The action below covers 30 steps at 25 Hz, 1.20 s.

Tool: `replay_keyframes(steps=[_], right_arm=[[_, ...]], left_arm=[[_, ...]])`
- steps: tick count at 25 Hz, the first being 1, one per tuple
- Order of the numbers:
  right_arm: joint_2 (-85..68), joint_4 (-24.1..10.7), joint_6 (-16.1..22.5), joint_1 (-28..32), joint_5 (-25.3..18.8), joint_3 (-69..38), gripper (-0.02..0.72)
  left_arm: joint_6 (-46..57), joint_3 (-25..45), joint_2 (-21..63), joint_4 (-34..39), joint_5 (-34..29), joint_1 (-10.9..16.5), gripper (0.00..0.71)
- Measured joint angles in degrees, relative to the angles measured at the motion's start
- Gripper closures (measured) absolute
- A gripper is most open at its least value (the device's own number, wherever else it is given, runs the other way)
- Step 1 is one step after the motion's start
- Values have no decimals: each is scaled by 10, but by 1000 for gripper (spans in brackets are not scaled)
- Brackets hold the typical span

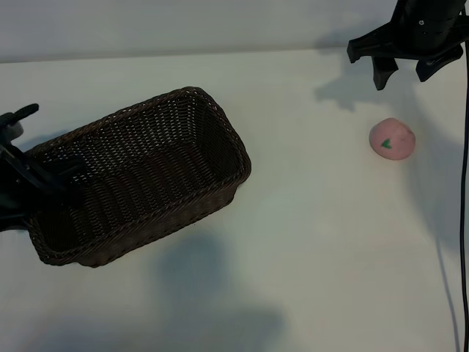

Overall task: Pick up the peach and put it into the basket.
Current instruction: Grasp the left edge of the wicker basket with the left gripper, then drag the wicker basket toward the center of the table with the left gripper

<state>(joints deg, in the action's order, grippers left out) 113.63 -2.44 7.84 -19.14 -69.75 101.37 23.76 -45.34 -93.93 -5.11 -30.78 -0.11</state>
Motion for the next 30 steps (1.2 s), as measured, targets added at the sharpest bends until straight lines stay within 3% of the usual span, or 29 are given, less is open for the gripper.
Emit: replay_keyframes(steps=[5,7,9,13,14,22,30], right_arm=[[0,0,0,0,1,0,129],[0,0,0,0,1,0,129],[0,0,0,0,1,0,129],[0,0,0,0,1,0,129],[0,0,0,0,1,0,129],[0,0,0,0,1,0,131],[0,0,-1,0,1,0,133]], left_arm=[[-31,0,-17,-38,15,0,135],[-36,0,-18,-44,16,0,170],[-37,0,-18,-45,19,0,249],[-37,0,-18,-50,23,0,491],[-37,0,-18,-51,24,0,504],[-60,0,-18,-68,20,0,509],[-263,0,12,-262,4,36,518]])
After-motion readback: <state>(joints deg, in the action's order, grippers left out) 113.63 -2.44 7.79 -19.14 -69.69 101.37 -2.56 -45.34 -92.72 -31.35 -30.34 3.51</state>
